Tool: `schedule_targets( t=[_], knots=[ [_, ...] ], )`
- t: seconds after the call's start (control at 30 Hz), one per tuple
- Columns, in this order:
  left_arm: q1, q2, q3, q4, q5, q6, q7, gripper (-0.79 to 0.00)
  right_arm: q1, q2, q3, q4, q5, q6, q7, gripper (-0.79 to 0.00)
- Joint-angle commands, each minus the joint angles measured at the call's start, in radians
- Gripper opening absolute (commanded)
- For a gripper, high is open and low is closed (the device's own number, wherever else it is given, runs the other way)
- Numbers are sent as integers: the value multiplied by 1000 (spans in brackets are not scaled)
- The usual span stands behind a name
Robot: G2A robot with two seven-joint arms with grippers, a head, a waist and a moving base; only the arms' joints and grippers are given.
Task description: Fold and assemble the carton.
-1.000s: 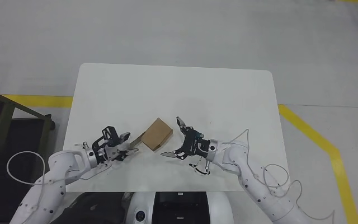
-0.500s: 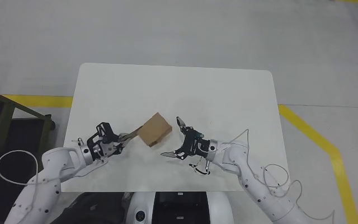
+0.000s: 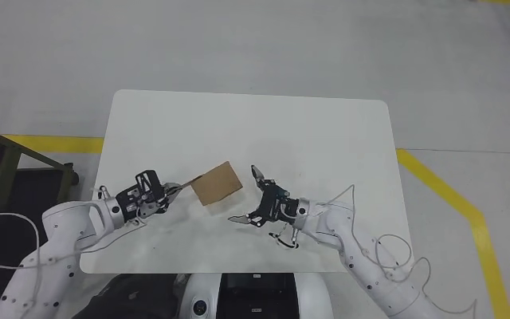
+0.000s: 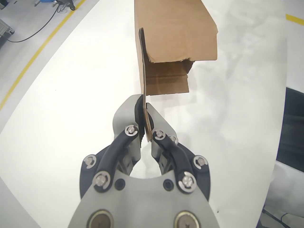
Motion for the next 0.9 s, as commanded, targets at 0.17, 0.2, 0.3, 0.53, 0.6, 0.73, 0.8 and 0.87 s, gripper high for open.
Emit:
schedule_targets(
  t=[0.17, 0.2, 0.3, 0.53, 0.6, 0.73, 0.8, 0.87],
  knots=[
    [-23, 0, 11, -12, -10, -13, -23, -785, 20, -9, -59, -30, 7, -52, 82, 0],
    [-25, 0, 11, -14, -11, -14, -25, -785, 28, -13, -71, -21, 12, -49, 97, 0],
    [-26, 0, 11, -23, -11, -20, -26, -785, 59, -25, -100, 12, 29, -29, 126, 0],
    [-17, 2, -6, -36, -18, -56, -9, -785, 87, -39, -108, 49, 64, 15, 129, 0],
    [-14, 3, -13, -41, -21, -66, -4, -785, 87, -39, -105, 50, 67, 19, 132, 0],
    [-11, 4, -20, -53, -23, -82, -3, -785, 83, -38, -93, 52, 73, 31, 144, 0],
    [-9, 5, -21, -59, -23, -90, -6, -745, 82, -38, -87, 55, 79, 36, 151, 0],
    [-8, 5, -22, -64, -24, -95, -9, -708, 82, -37, -80, 59, 85, 42, 158, 0]
  ],
)
